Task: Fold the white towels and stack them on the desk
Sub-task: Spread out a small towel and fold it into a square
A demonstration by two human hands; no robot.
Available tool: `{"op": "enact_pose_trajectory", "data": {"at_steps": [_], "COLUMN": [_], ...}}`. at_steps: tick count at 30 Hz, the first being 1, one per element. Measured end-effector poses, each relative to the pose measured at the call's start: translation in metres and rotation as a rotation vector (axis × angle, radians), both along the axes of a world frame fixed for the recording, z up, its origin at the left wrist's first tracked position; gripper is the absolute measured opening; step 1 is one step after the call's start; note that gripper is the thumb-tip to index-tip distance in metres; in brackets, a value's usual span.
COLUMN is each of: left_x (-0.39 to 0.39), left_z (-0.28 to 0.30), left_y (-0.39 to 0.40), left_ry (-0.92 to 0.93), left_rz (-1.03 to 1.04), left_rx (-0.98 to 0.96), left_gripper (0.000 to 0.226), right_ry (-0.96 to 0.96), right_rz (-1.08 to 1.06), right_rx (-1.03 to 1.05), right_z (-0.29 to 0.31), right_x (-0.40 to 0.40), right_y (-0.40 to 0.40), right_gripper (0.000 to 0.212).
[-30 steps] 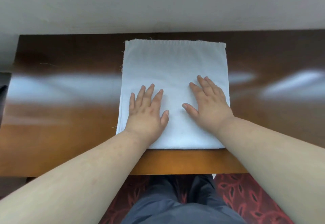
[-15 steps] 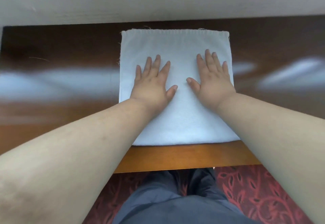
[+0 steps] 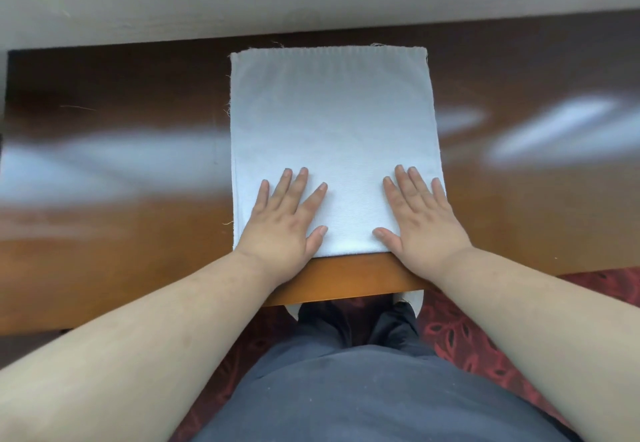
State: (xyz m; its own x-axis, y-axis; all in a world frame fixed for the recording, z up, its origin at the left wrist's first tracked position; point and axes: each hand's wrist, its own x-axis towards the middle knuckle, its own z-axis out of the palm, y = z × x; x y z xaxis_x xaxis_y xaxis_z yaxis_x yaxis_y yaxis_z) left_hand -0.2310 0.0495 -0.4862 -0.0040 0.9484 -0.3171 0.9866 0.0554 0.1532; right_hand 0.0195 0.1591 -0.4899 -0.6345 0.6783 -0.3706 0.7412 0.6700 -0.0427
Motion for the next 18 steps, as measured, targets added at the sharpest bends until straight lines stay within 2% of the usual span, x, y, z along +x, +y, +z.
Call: {"op": "enact_pose_trajectory", "data": {"at_steps": [5,8,9,10,13,18], "left_x": [-0.022,-0.031,-0.035,-0.039,-0.050,-0.058], "left_z": [0.002,0.014,0.019,0.023,0.025,0.025], "left_y": [-0.042,-0.049,-0.051,-0.055,-0.070,-0.082], "left_ry": [0.059,-0.033,-0.079,-0.101,-0.041,0.002], "left_rz": [-0.101,-0.078,-0.030,0.019,0.107,0.191], "left_rx": [-0.081,-0.051,-0.004,0.054,0.118,0.112], "left_gripper": [0.071,0.078,0.072,0.061,0.035,0.023], "right_ry": [-0.056,-0.036,0.012,0.072,0.254,0.321], "right_rz": [0.042,0.079,0.075,0.064,0.057,0.115], "right_rx": [-0.017,-0.006,0.007,0.017,0.095,0.146], "right_z": [0.010,0.016,0.019,0.021,0.022,0.026], "right_x": [0.040,0.056,0.060,0.065,0.083,0.092], "right_y": [0.000,0.000,0.000,-0.001,-0.003,0.004], "right_gripper": [0.085,0.091,0.091,0.085,0.045,0.024]}}
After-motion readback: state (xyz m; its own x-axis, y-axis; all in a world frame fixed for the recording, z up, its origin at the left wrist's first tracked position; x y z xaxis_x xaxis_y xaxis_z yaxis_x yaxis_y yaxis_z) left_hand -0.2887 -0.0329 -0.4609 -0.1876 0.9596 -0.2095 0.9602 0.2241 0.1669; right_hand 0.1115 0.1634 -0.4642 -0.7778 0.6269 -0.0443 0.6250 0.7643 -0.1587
